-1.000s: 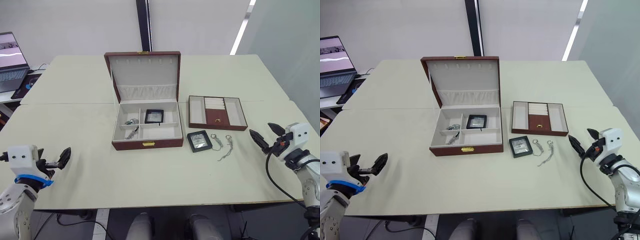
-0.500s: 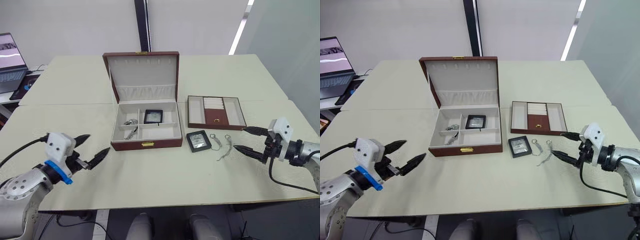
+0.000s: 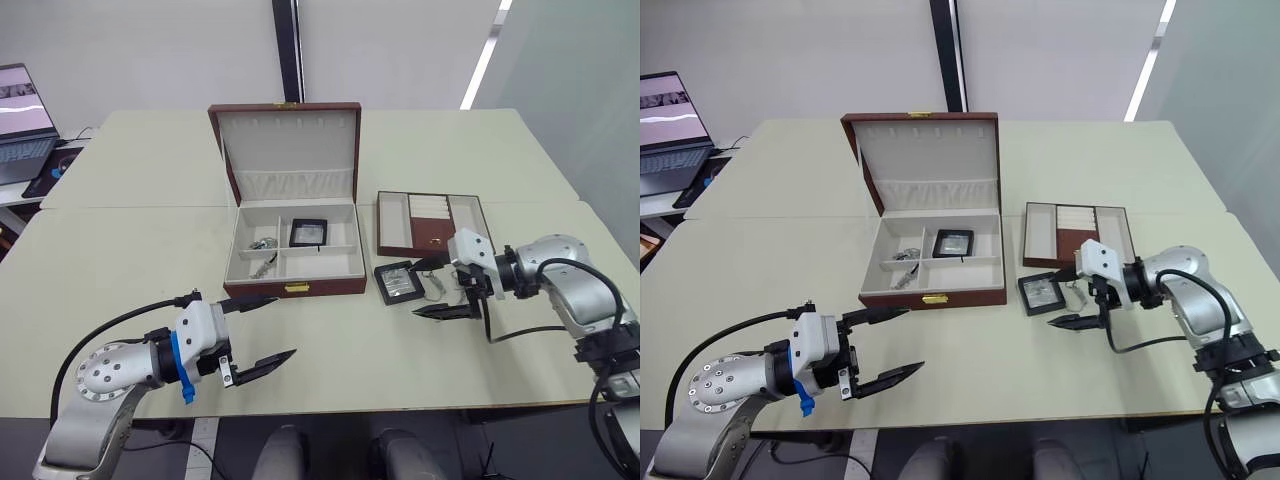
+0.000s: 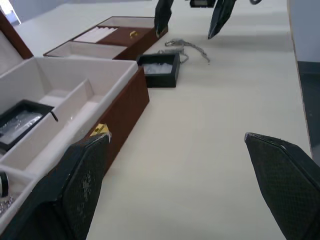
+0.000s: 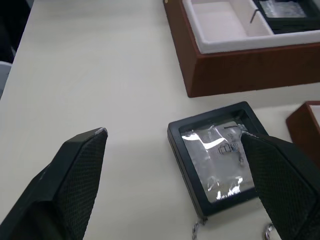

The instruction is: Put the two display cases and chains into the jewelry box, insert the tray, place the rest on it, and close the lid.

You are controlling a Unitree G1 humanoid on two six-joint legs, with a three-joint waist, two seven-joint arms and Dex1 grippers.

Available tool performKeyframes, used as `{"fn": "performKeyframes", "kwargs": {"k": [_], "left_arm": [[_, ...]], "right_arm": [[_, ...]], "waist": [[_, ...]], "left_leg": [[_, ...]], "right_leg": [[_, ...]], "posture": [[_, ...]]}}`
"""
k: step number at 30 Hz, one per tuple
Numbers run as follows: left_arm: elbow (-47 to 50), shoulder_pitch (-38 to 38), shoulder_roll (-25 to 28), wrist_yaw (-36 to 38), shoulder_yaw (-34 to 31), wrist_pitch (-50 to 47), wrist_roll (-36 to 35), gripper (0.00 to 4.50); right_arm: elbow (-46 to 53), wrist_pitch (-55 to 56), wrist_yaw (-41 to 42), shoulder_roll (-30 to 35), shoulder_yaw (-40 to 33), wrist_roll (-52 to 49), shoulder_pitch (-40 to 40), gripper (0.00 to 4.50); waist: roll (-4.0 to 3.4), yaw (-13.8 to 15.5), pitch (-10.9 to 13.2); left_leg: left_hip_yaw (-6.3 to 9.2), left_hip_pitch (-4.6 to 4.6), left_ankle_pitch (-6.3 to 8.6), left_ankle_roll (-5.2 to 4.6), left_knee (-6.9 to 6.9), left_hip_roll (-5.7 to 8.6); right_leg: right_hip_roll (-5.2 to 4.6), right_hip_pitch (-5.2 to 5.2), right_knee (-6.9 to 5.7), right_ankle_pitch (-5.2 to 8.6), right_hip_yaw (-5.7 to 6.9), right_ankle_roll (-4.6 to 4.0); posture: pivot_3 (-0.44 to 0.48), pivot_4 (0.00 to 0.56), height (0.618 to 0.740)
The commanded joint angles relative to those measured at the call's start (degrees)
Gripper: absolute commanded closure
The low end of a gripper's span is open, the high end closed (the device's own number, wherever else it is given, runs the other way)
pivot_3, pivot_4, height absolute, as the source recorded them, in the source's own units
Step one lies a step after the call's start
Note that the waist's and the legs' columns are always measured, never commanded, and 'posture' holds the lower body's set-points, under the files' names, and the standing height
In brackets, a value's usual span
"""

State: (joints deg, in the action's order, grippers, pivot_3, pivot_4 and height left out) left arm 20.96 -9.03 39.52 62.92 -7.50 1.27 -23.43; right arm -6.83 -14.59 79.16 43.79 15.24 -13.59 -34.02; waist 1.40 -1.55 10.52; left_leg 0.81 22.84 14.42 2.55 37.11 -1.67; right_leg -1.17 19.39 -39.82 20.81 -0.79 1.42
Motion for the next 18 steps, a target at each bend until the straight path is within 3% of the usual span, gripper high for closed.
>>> {"fn": "performKeyframes", "kwargs": {"k": [1,12,15,18], "left_arm": [[-0.32,-2.77,-0.15,3.15,1.66,5.58,0.53,0.01],[-2.48,-6.04,-1.26,4.80,3.08,11.74,0.20,0.01],[-3.03,-6.03,-2.05,4.00,3.49,12.16,0.32,0.00],[-3.17,-5.69,-2.60,3.27,3.88,12.13,0.51,0.00]], "right_arm": [[-1.90,2.82,1.97,-0.77,1.44,2.18,-1.52,0.00],[-11.52,12.10,2.43,-4.79,2.63,6.57,-2.61,0.00],[-12.44,13.05,2.11,-5.08,2.57,6.91,-2.88,0.59],[-12.98,13.94,1.83,-5.19,2.62,7.52,-2.87,1.64]], "waist": [[0.00,-0.01,0.00],[-0.02,-0.10,0.01],[-0.02,-0.10,0.01],[-0.01,-0.10,0.01]], "left_leg": [[-0.02,0.01,0.00,0.00,0.00,0.00],[0.01,-0.08,0.00,-0.03,0.04,-0.02],[0.01,-0.08,0.00,-0.03,0.04,-0.02],[0.02,-0.07,0.00,-0.03,0.04,-0.02]], "right_leg": [[-0.01,0.00,0.05,0.00,-0.02,0.00],[0.00,-0.02,-0.14,-0.01,0.01,-0.01],[0.00,-0.01,-0.13,-0.01,0.01,-0.01],[0.00,-0.01,-0.13,-0.01,0.03,-0.01]], "posture": [[0.000,0.150,0.740],[0.000,0.150,0.740],[0.000,0.150,0.740],[0.000,0.150,0.740]]}}
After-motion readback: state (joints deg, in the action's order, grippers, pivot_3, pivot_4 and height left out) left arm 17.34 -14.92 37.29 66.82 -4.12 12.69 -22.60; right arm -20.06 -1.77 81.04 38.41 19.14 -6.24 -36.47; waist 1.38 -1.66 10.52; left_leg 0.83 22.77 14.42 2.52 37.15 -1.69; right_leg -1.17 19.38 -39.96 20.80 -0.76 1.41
